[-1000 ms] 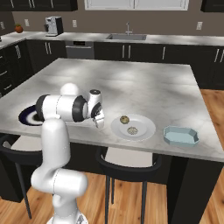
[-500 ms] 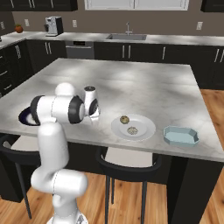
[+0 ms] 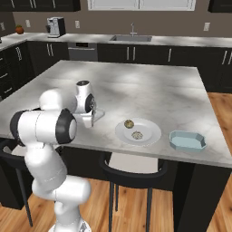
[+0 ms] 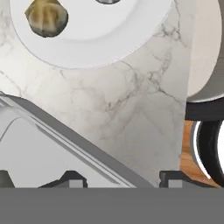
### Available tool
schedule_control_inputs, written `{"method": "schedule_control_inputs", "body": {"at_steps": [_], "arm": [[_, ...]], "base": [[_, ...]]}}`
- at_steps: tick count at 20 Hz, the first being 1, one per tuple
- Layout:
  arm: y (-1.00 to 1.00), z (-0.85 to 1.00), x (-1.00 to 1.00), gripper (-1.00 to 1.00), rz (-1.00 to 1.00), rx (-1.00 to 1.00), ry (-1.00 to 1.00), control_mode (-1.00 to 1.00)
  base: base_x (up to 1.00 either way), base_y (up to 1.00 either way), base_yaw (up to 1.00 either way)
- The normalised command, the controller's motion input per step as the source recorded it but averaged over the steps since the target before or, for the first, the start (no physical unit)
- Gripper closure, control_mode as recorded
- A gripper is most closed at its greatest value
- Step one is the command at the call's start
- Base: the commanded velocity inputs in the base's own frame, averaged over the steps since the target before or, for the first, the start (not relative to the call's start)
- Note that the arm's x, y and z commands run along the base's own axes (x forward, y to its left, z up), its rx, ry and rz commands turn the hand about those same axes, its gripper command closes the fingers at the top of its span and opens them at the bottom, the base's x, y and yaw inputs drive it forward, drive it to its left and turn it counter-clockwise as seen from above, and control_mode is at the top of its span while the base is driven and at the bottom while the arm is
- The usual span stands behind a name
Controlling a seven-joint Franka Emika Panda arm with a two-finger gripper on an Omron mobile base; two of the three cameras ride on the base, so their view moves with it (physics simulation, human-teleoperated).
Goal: Place two dumplings into each of the tupperware containers and then place the containers in the fridge.
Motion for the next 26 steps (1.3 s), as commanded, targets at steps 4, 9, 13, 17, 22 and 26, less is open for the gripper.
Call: {"method": "schedule_control_inputs", "body": {"at_steps": [4, 9, 13, 17, 22, 26], "arm": [[-0.15, 0.4, -1.0, 1.0, -0.11, 0.02, -0.14, -1.0], [-0.37, 0.31, -1.0, 1.0, -0.12, 0.1, -0.25, -1.0], [-0.27, 0.21, -1.0, 1.0, -0.05, 0.08, -0.27, -1.0], [-0.02, 0.36, -1.0, 1.0, 0.0, -0.04, -0.06, -1.0], [0.0, 0.31, -1.0, 1.0, 0.03, -0.19, 0.05, -1.0], [-0.01, 0.01, -0.37, 1.0, 0.01, -0.15, 0.39, -1.0]], "base": [[0.0, 0.0, 0.0], [0.0, 0.0, 0.0], [0.0, 0.0, 0.0], [0.0, 0.0, 0.0], [0.0, 0.0, 0.0], [0.0, 0.0, 0.0]]}}
